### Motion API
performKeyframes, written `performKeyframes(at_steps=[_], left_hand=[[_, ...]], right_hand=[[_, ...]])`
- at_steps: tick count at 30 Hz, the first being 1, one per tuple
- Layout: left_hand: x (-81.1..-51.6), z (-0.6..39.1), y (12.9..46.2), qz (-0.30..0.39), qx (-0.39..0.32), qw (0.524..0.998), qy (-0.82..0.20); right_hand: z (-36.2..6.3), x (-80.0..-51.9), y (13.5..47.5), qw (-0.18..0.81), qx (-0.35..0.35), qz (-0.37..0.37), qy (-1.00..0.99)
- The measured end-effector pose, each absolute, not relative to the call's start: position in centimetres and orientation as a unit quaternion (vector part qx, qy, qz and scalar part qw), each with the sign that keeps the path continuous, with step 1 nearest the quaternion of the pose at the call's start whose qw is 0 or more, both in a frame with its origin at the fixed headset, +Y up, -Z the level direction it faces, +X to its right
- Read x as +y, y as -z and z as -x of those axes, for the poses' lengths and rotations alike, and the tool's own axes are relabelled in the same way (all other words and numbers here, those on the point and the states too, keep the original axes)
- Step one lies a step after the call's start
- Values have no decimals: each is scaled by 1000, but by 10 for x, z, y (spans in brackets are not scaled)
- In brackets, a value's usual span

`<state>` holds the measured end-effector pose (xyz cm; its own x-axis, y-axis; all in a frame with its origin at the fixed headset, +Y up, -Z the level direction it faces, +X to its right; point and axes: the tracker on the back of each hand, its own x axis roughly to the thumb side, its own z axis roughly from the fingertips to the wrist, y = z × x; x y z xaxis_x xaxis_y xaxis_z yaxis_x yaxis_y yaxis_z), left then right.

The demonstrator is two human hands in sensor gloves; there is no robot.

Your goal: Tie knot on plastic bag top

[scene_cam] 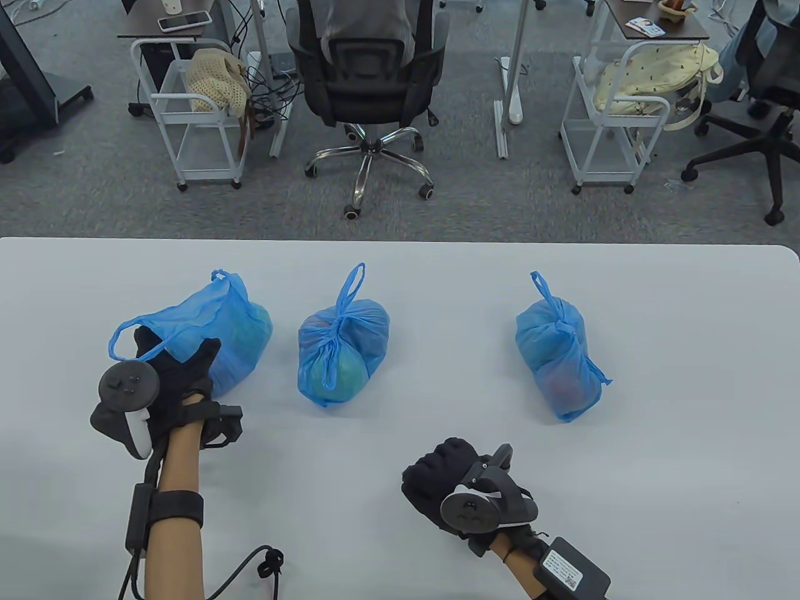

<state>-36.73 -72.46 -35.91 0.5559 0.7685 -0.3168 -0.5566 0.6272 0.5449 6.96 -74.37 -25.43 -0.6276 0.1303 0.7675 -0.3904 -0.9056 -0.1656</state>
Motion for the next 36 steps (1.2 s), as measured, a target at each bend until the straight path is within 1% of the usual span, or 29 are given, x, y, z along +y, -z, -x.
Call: performKeyframes(at_steps=[3,8,11,19,22,25,28,29,33,36], left_hand=[[-723,369,360,-216,284,865,-353],[-726,377,358,-229,295,845,-383],[-730,382,358,-214,274,839,-418],[-732,391,355,-196,246,812,-491],[-731,394,352,-204,231,800,-515],[-723,398,345,-238,224,788,-523],[-712,399,340,-283,200,747,-568],[-706,399,337,-282,192,742,-577],[-682,394,327,-295,169,751,-566],[-662,386,316,-299,158,749,-570]], right_hand=[[-69,-744,254,147,-160,-408,-887],[-69,-744,255,147,-155,-406,-889],[-69,-744,255,147,-153,-404,-890],[-69,-744,255,145,-151,-403,-891],[-69,-743,254,145,-147,-401,-893],[-70,-742,255,146,-149,-399,-893],[-71,-741,255,145,-151,-397,-894],[-71,-741,256,144,-152,-397,-894],[-72,-740,256,142,-150,-393,-896],[-74,-739,256,142,-152,-387,-898]])
